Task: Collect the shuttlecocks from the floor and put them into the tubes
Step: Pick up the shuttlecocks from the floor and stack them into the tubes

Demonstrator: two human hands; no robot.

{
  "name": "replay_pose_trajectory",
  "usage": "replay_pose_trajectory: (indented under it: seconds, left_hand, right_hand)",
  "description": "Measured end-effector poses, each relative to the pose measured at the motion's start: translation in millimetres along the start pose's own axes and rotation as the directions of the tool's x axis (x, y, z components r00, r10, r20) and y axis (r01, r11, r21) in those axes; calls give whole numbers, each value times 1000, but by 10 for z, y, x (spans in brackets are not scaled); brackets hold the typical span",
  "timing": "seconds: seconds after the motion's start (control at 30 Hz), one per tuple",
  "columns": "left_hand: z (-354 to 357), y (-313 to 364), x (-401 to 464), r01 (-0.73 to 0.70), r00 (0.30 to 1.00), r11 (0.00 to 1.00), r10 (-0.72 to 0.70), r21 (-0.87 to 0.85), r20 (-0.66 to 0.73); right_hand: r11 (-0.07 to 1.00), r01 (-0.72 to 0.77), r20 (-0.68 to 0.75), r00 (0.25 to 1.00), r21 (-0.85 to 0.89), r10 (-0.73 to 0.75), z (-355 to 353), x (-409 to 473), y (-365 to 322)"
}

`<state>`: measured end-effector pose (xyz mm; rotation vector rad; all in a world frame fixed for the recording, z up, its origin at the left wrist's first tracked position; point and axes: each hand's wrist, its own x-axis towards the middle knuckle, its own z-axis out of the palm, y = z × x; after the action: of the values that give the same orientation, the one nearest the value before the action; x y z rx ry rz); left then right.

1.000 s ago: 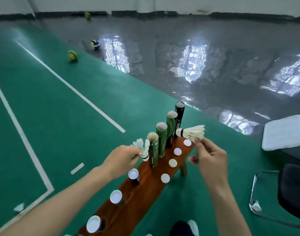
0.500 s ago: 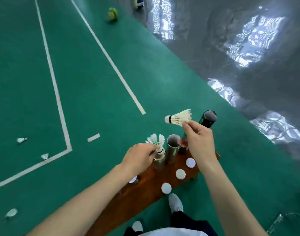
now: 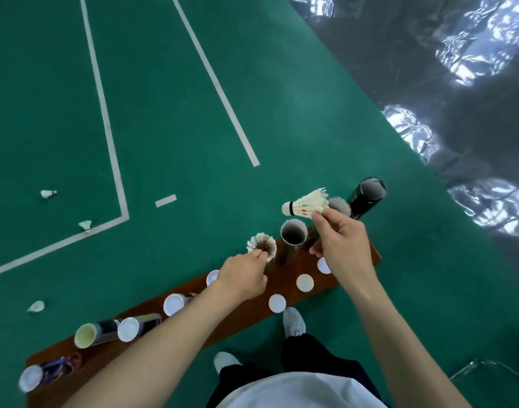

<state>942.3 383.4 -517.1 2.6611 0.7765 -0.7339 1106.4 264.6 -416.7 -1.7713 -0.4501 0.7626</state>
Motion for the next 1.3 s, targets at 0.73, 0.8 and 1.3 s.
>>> replay_pose_trajectory:
  seconds: [0.73,0.8,1.3]
  left_hand:
    - [-148,74,119,57,997,998,-57,0,60]
    - [-176,85,60,43,999,999,-43,-25,21]
    - [-141,-420,-869,210,901,891,-336,-403,-273]
  right_hand:
    - [955,185,71,982,-234,-173,-157,-91,182]
    - [928,223,89,975,-299,-205,-135,-90,202]
    - [289,650,660,747,-702,-76,749,215,872]
